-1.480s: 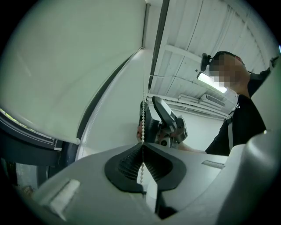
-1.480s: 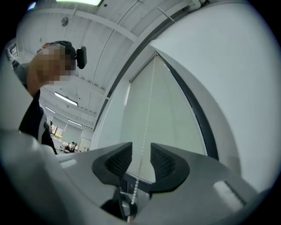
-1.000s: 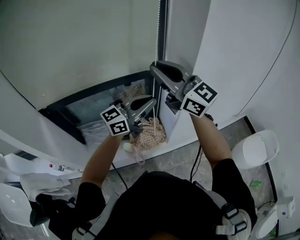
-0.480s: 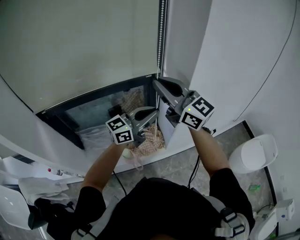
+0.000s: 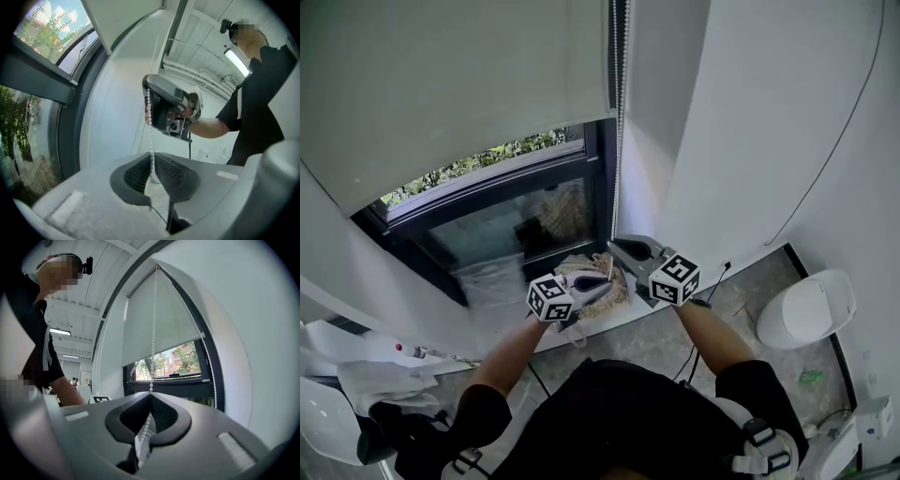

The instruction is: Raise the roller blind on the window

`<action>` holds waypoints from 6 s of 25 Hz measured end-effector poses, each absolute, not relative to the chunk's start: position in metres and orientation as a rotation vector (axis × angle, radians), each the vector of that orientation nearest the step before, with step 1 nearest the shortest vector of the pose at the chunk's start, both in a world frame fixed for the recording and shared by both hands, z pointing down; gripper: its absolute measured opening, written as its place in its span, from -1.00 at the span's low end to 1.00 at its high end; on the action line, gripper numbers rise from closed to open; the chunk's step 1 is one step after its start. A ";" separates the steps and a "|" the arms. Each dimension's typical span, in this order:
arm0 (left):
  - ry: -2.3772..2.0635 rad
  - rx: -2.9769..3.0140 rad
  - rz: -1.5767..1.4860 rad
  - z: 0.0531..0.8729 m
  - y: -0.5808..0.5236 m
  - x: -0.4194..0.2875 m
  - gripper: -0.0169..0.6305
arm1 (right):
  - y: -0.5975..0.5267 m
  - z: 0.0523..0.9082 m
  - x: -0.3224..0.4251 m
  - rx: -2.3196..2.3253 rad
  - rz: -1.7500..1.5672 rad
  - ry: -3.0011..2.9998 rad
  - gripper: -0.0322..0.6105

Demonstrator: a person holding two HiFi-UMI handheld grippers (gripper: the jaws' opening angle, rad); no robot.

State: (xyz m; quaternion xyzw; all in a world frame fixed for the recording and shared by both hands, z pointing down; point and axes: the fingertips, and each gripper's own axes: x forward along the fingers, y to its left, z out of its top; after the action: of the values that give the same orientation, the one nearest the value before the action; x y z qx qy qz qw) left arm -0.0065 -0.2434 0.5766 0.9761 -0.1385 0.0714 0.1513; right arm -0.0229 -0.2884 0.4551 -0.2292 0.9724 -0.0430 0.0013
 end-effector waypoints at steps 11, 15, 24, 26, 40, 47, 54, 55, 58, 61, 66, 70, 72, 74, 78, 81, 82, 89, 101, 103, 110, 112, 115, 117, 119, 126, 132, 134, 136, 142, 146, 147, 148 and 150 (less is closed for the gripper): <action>-0.534 2.945 -0.243 0.406 -0.290 -0.050 -0.55 | -0.286 0.451 -0.025 -0.704 -0.117 3.064 -0.88; -0.472 2.994 -0.430 0.318 -0.297 -0.037 -0.55 | -0.285 0.450 -0.026 -0.704 -0.102 3.083 -0.88; -0.326 3.009 -0.532 0.264 -0.299 -0.012 -0.55 | -0.280 0.452 -0.024 -0.698 -0.125 3.071 -0.88; -0.306 3.013 -0.556 0.257 -0.298 -0.008 -0.55 | -0.280 0.452 -0.025 -0.695 -0.125 3.071 -0.88; -0.375 3.061 -0.500 0.268 -0.300 -0.005 -0.92 | -0.275 0.471 -0.024 -0.705 -0.086 3.110 -0.88; -0.411 2.923 -0.387 0.384 -0.293 -0.013 -0.92 | -0.245 0.586 -0.024 -0.678 -0.310 3.356 -0.87; -0.459 2.964 -0.351 0.380 -0.292 -0.024 -0.92 | -0.262 0.469 -0.003 -0.568 -0.111 3.142 -0.43; -0.460 2.956 -0.360 0.381 -0.293 -0.025 -0.92 | -0.267 0.440 -0.001 -0.573 -0.042 3.088 -0.43; -0.453 2.936 -0.395 0.381 -0.291 -0.027 -0.92 | -0.277 0.356 0.000 -0.565 0.095 2.937 -0.44; -0.444 2.938 -0.395 0.381 -0.286 -0.026 -0.92 | -0.285 0.297 -0.010 -0.515 0.114 2.843 -0.46; -0.457 2.947 -0.389 0.381 -0.282 -0.027 -0.92 | -0.297 0.249 -0.025 -0.474 0.095 2.764 -0.49; -0.464 2.970 -0.386 0.384 -0.280 -0.029 -0.92 | -0.300 0.224 -0.029 -0.450 0.084 2.718 -0.58; -0.456 2.977 -0.388 0.387 -0.279 -0.030 -0.92 | -0.300 0.219 -0.031 -0.436 0.072 2.706 -0.58; -0.464 2.967 -0.383 0.385 -0.277 -0.031 -0.92 | -0.300 0.216 -0.035 -0.424 0.065 2.705 -0.59; -0.468 2.952 -0.383 0.389 -0.276 -0.031 -0.93 | -0.300 0.217 -0.035 -0.474 0.133 2.711 -0.78; -0.478 2.940 -0.379 0.388 -0.276 -0.031 -0.93 | -0.300 0.219 -0.032 -0.497 0.142 2.701 -0.86; -0.479 2.939 -0.376 0.387 -0.277 -0.030 -0.93 | -0.300 0.219 -0.031 -0.497 0.143 2.698 -0.86; -0.504 2.887 -0.288 0.439 -0.281 -0.022 -0.93 | -0.300 0.266 -0.028 -0.568 0.116 2.734 -0.88; -0.617 2.825 0.088 0.557 -0.260 -0.036 -0.64 | -0.296 0.408 -0.021 -0.650 -0.038 2.945 -0.88; -0.664 2.859 0.063 0.536 -0.268 -0.046 -0.63 | -0.298 0.409 -0.019 -0.657 -0.042 2.942 -0.88; -0.614 3.029 -0.261 0.392 -0.283 -0.042 -0.56 | -0.293 0.407 -0.018 -0.630 -0.074 2.921 -0.88; -0.565 3.085 -0.300 0.356 -0.284 -0.033 -0.56 | -0.293 0.406 -0.019 -0.630 -0.063 2.930 -0.88; -0.512 3.090 -0.395 0.321 -0.292 -0.030 -0.56 | -0.293 0.407 -0.020 -0.629 -0.056 2.942 -0.88; -0.500 3.087 -0.450 0.301 -0.299 -0.030 -0.56 | -0.291 0.408 -0.019 -0.621 -0.051 2.951 -0.88; -0.488 3.094 -0.496 0.281 -0.304 -0.028 -0.56 | -0.290 0.408 -0.018 -0.612 -0.050 2.960 -0.88; -0.385 3.081 -0.615 0.245 -0.308 -0.015 -0.56 | -0.286 0.408 -0.017 -0.596 -0.049 2.970 -0.88; -0.359 3.076 -0.704 0.231 -0.303 -0.007 -0.74 | -0.284 0.408 -0.018 -0.577 -0.051 2.964 -0.88; -0.382 3.088 -0.688 0.227 -0.304 -0.007 -0.90 | -0.285 0.408 -0.017 -0.577 -0.053 2.959 -0.88; -0.390 3.067 -0.685 0.228 -0.305 -0.008 -0.90 | -0.287 0.409 -0.016 -0.590 -0.054 2.952 -0.88; -0.455 3.130 -0.595 0.248 -0.306 -0.008 -0.91 | -0.282 0.427 -0.020 -0.574 -0.082 2.999 -0.88; -0.545 3.119 -0.365 0.318 -0.322 -0.018 -0.90 | -0.282 0.499 -0.022 -0.623 -0.206 3.175 -0.88; -0.538 3.082 -0.338 0.340 -0.322 -0.021 -0.90 | -0.280 0.520 -0.023 -0.637 -0.236 3.235 -0.88; -0.531 3.054 -0.317 0.360 -0.319 -0.022 -0.90 | -0.276 0.541 -0.023 -0.642 -0.258 3.295 -0.88; -0.536 3.024 -0.303 0.391 -0.316 -0.024 -0.90 | -0.269 0.568 -0.023 -0.634 -0.297 3.370 -0.88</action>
State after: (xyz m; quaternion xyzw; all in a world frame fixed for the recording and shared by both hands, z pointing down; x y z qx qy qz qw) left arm -0.0244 -0.3160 0.3907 0.9795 -0.1737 -0.0980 0.0276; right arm -0.0235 -0.2688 0.5682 -0.1821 0.9681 -0.0853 -0.1494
